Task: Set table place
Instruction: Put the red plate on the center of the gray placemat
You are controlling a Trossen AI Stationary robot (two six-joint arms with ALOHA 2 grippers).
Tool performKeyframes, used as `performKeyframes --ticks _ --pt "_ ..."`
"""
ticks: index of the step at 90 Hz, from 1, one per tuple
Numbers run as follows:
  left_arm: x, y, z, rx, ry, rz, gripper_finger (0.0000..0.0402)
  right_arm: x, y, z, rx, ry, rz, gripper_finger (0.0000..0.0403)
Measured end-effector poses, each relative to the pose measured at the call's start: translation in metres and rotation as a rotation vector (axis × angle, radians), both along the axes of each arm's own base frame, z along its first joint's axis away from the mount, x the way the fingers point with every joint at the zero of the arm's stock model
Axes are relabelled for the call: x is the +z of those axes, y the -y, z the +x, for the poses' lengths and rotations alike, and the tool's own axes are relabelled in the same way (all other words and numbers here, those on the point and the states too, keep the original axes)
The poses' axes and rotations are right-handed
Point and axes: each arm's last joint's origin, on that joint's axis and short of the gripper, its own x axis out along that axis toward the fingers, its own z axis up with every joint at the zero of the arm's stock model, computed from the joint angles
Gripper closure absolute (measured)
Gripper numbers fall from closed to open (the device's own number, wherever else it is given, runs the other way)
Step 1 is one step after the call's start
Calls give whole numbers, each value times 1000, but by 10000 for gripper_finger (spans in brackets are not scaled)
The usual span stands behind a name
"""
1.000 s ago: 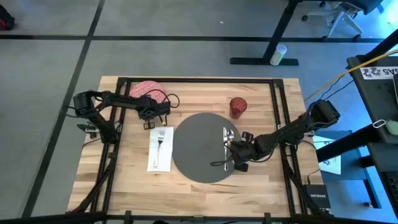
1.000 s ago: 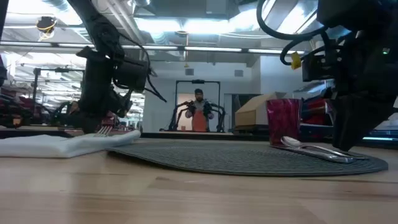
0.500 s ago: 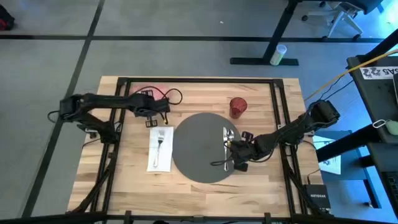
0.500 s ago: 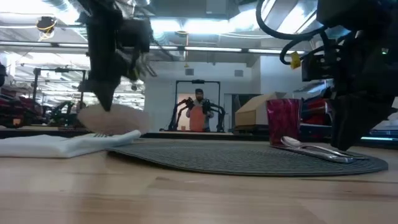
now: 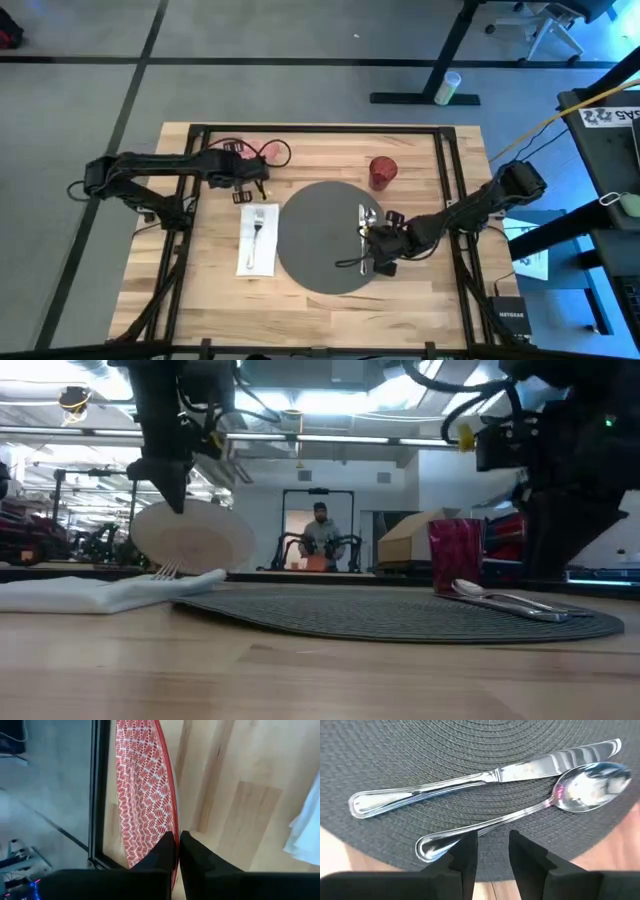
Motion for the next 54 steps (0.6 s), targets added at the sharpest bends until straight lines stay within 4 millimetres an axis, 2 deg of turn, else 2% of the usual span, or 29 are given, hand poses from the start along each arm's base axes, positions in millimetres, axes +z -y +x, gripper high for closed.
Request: performKeyframes --ticks 9,24,38,54 --pt "0 4 1 -19 2 1 400 12 -1 0 44 -69 -22 323" --pt "0 17 5 -70 7 4 401 25 3 -10 61 -225 -85 394" --pt "0 33 9 -128 29 3 401 29 8 -20 29 -339 -120 396" --pt "1 55 14 -198 86 0 401 30 10 -25 9 -390 -142 401"
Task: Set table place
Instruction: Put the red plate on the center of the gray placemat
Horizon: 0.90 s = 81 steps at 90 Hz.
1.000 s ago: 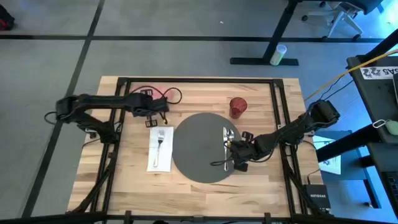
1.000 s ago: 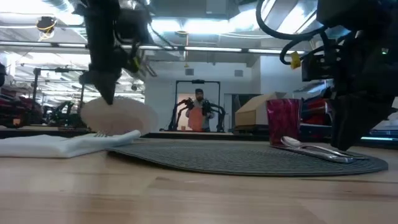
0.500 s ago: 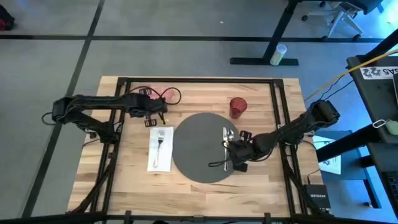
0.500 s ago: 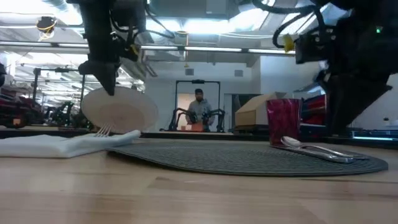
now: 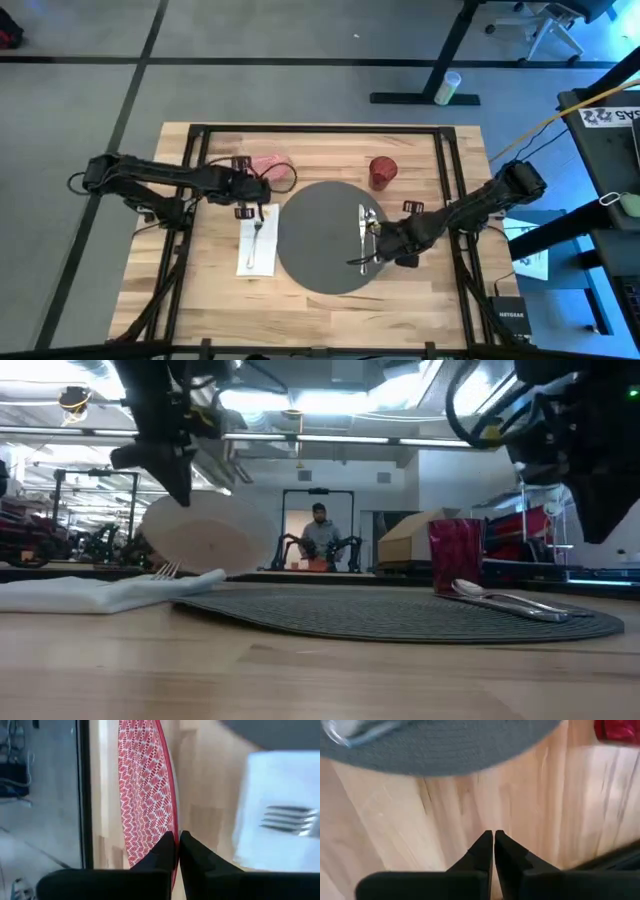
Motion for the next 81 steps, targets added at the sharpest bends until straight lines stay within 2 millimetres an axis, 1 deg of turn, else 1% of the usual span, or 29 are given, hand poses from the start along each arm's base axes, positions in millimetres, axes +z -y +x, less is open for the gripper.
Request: performKeyframes --ticks 8,23,37,46,64,81 --pt "6 12 6 -47 47 -4 401 0 0 0 -1 -1 -1 402" --pt "15 40 28 -147 96 -10 401 0 0 -1 -5 -3 -5 402" --pt "8 70 56 -267 62 8 401 5 2 -3 -3 15 -24 403" --pt "1 85 71 -321 59 45 401 11 5 -8 -19 24 -40 403" --pt "-6 100 95 -356 96 59 401 26 5 -22 -43 74 -74 403" --pt "-12 107 103 -367 131 53 401 35 0 -31 -58 140 -83 403"
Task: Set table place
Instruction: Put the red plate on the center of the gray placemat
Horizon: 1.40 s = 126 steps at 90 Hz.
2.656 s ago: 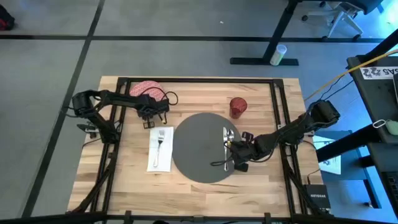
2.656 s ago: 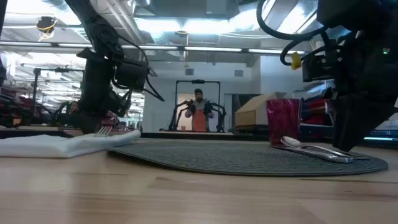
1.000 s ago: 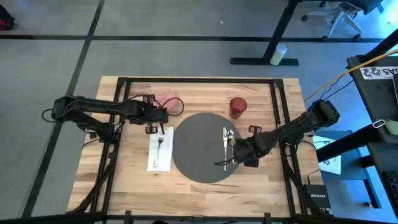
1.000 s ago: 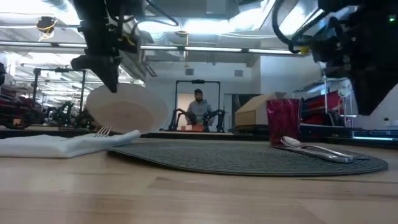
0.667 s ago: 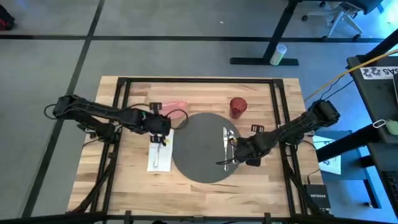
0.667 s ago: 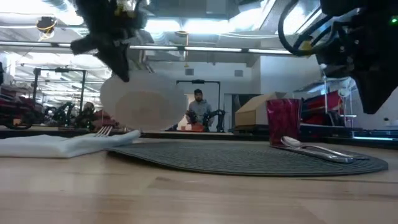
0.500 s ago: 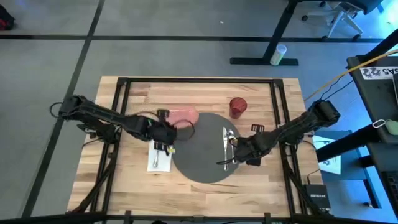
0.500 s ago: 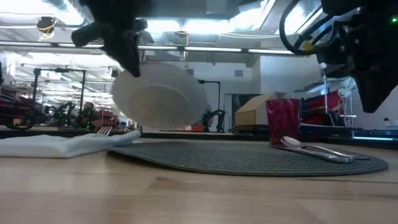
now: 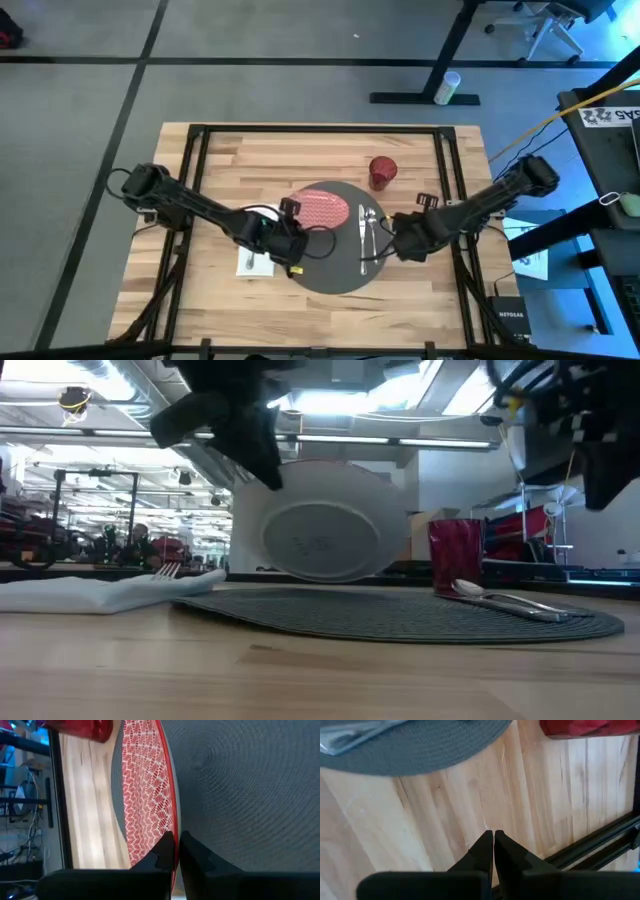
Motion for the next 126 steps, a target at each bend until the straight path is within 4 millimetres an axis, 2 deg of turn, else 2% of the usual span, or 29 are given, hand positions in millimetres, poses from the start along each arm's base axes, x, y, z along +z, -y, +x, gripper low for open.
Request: performKeyframes --ticks 54,85,126 --pt "-31 14 15 -13 -1 -36 402 1 -2 -4 -18 -2 -5 403" --pt "-34 22 16 6 29 -151 401 1 -2 -4 -17 -2 -5 403" --pt "-37 29 16 -11 25 -204 401 1 -3 -4 -18 -8 5 403"
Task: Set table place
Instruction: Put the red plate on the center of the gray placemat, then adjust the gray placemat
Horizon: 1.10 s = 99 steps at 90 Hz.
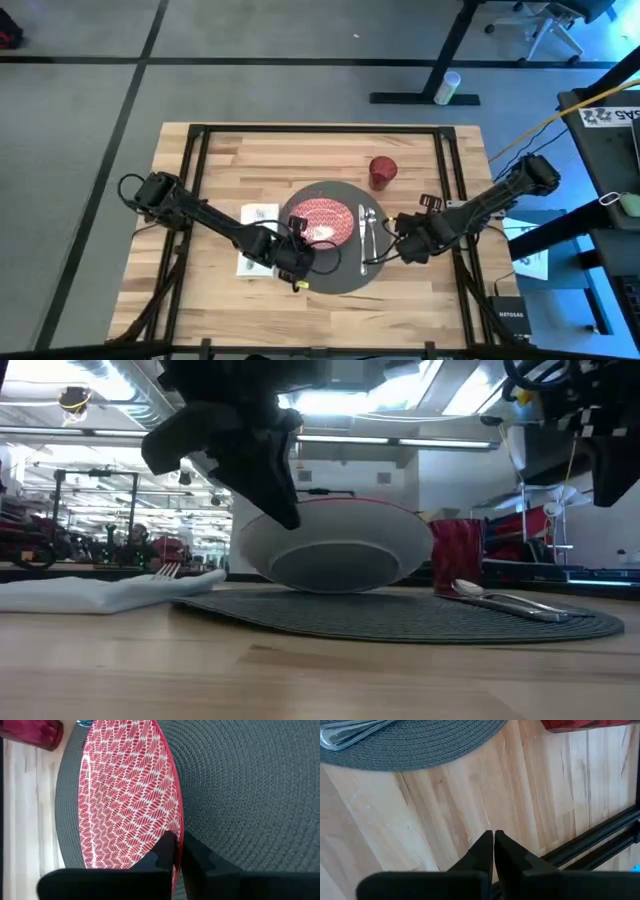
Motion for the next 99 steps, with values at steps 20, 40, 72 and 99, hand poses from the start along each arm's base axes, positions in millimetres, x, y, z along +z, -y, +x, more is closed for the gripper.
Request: performKeyframes --ticks 20,40,72,99 --pt "-8 1 1 -9 -32 -8 401 0 0 0 -1 -4 5 403" --pt "-12 2 2 -39 -67 -58 386 0 0 0 -2 -5 4 403" --pt "-14 4 1 -101 -116 -166 325 0 0 -1 -1 -11 1 403" --pt "-14 3 1 -99 -118 -161 295 0 0 0 1 -10 2 403"
